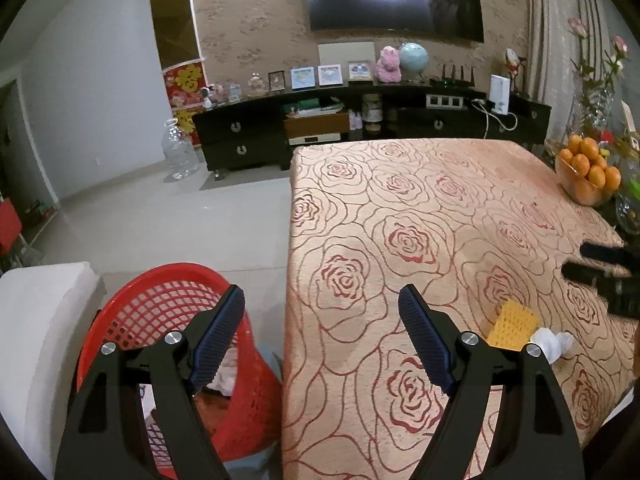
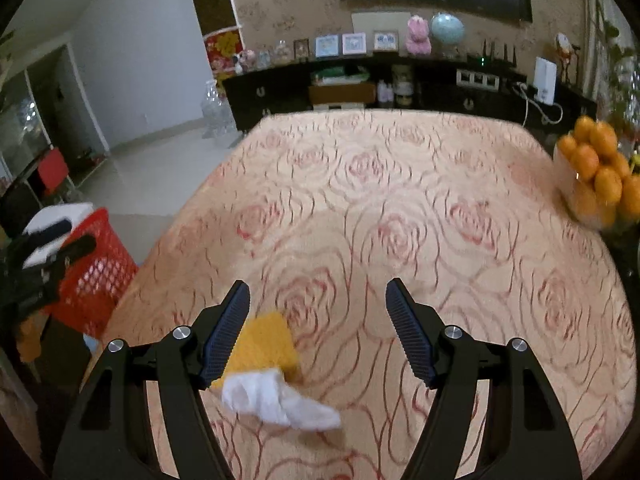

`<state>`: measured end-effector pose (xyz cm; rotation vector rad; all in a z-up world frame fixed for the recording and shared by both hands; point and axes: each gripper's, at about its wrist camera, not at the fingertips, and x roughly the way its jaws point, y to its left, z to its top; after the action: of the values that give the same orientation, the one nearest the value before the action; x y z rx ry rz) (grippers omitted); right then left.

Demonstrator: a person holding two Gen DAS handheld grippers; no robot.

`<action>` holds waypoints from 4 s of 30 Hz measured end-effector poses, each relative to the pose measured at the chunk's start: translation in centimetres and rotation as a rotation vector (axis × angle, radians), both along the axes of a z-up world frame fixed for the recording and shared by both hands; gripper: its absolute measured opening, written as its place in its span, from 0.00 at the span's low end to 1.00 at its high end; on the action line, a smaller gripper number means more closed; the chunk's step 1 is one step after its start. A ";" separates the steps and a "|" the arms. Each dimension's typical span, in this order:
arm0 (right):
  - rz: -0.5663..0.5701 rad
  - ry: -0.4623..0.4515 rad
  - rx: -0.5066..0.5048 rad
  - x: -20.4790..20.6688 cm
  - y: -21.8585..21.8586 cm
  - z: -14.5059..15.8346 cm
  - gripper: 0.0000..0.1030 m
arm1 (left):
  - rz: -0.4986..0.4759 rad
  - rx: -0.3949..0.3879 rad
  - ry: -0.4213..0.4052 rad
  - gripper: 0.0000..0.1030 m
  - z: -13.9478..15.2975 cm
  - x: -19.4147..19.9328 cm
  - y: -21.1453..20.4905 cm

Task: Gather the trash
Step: 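Move both tools back to the table toward the foam net and tissue, then grasp the white tissue with the right tool while the left tool grasps the yellow foam net, then carry the foam net and tissue over the red basket and open both tools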

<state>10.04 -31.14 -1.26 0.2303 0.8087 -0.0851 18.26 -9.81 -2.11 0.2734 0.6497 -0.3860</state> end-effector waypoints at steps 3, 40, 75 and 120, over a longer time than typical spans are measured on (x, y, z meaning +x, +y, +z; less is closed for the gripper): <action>0.032 0.024 0.000 -0.7 1.0 -1.2 0.66 | -0.005 0.005 0.009 0.74 -0.3 0.1 -0.6; 0.059 0.136 -0.034 -0.9 1.6 -4.7 0.31 | -0.215 0.061 0.124 0.74 -4.8 -1.4 -7.5; -0.069 0.107 0.036 -1.9 -3.0 -3.9 0.31 | -0.435 0.021 0.306 0.17 -9.0 -3.4 -12.5; 0.032 -0.057 0.008 3.2 4.3 2.1 0.31 | -0.061 -0.171 0.019 0.13 1.9 -0.2 0.5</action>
<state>13.23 -26.89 0.86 0.2267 0.7555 -0.0447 18.02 -9.33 -0.16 0.1271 0.6241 -0.5005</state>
